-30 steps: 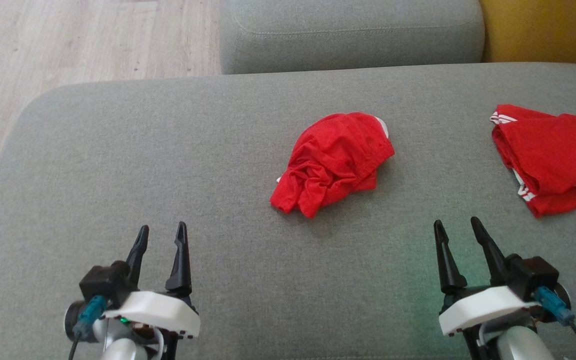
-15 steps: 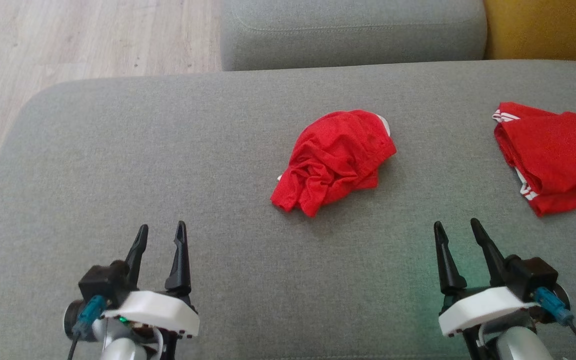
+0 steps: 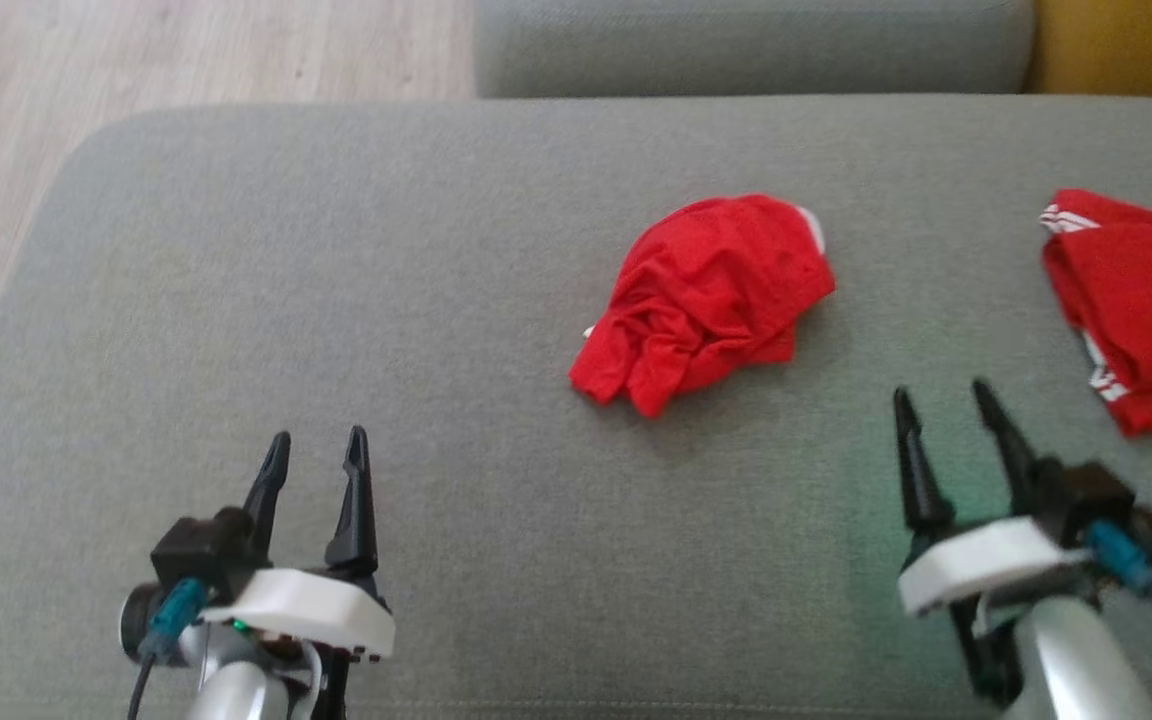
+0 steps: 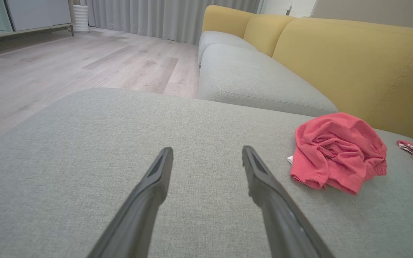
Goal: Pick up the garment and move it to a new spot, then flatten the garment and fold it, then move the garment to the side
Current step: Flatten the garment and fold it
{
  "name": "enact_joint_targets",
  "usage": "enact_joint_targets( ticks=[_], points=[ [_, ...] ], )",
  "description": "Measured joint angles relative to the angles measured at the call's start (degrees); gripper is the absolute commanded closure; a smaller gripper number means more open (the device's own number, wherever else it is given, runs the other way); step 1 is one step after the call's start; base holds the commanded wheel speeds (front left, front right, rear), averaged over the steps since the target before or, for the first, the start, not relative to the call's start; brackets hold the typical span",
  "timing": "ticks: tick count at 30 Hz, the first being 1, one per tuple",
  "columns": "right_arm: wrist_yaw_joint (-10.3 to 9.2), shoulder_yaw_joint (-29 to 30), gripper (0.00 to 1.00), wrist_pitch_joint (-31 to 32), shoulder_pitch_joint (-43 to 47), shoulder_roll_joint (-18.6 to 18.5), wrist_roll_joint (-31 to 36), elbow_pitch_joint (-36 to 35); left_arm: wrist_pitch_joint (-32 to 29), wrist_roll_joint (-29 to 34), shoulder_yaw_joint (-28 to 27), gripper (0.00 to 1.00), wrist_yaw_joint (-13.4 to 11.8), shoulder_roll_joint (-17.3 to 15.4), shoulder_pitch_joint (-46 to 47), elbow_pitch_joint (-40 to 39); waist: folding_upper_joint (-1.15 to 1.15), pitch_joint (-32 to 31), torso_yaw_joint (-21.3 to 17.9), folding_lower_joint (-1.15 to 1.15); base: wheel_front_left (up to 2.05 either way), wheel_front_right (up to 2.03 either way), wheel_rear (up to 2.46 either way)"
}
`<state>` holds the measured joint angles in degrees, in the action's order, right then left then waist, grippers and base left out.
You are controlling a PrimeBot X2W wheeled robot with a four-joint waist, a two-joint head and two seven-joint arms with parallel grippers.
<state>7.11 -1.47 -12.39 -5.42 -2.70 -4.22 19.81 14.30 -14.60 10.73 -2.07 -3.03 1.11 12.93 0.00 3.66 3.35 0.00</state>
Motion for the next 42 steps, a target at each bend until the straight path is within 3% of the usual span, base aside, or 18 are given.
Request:
enact_joint_targets(
  ticks=[5, 17, 27, 28, 30, 33, 35, 36, 42],
  points=[
    [0.0, 3.8, 0.0, 2.2, -5.8, 0.0, 6.0, 2.1, 0.0, 0.4, 0.3, 0.0, 0.1, 0.1, 1.7, -0.8, 0.0, 2.8, 2.3, 0.0, 0.0, 0.0, 0.0],
    [0.0, 15.0, 0.0, 2.0, -19.2, -1.8, 15.9, 19.7, 0.0, -0.2, 1.3, 0.0, -1.2, 0.3, 4.5, -2.4, 0.0, 10.5, 10.3, 0.01, 0.0, 0.0, 0.0],
    [0.0, 16.6, 0.0, -1.4, -24.9, -2.1, 17.9, 24.4, 0.0, -0.5, 1.7, 0.0, -2.0, 0.3, 5.2, -3.1, 0.0, 12.3, 13.2, 0.0, 0.0, 0.0, 0.0],
    [0.0, 16.5, 0.11, -1.4, -24.9, -2.1, 17.9, 24.5, 0.0, -0.5, 1.7, 0.0, -2.0, 0.3, 5.2, -3.1, 0.0, 12.1, 13.1, 0.0, 0.0, 0.0, 0.0],
    [0.0, 16.2, 0.51, -1.8, -24.9, -2.0, 17.9, 24.4, 0.0, -0.5, 1.7, 0.0, -2.0, 0.3, 5.2, -3.1, 0.0, 11.8, 12.9, 0.0, 0.0, 0.0, 0.0],
    [0.0, 14.9, 0.7, -1.8, -24.9, -1.8, 17.8, 22.9, 0.0, -0.4, 1.7, 0.0, -2.0, 0.3, 5.2, -3.1, 0.0, 11.2, 12.4, 0.0, 0.0, 0.0, 0.0],
    [0.0, 13.3, 0.96, -1.8, -24.9, -1.7, 17.3, 20.7, 0.0, -0.4, 1.7, 0.0, -2.0, 0.3, 5.1, -3.0, 0.0, 10.9, 11.9, 0.0, 0.0, 0.0, 0.0],
    [0.0, 12.4, 1.0, -1.8, -24.8, -1.7, 16.9, 19.6, 0.0, -0.4, 1.7, 0.0, -2.0, 0.3, 5.0, -3.0, 0.0, 10.7, 11.7, 0.0, 0.0, 0.0, 0.0],
    [0.0, 6.8, 1.0, -1.8, -23.0, -1.5, 13.7, 11.1, 0.0, -0.1, 1.8, 0.0, -1.9, 0.3, 4.8, -2.1, 0.0, 8.8, 10.6, -0.01, 0.0, 0.0, 0.0]
  ],
)
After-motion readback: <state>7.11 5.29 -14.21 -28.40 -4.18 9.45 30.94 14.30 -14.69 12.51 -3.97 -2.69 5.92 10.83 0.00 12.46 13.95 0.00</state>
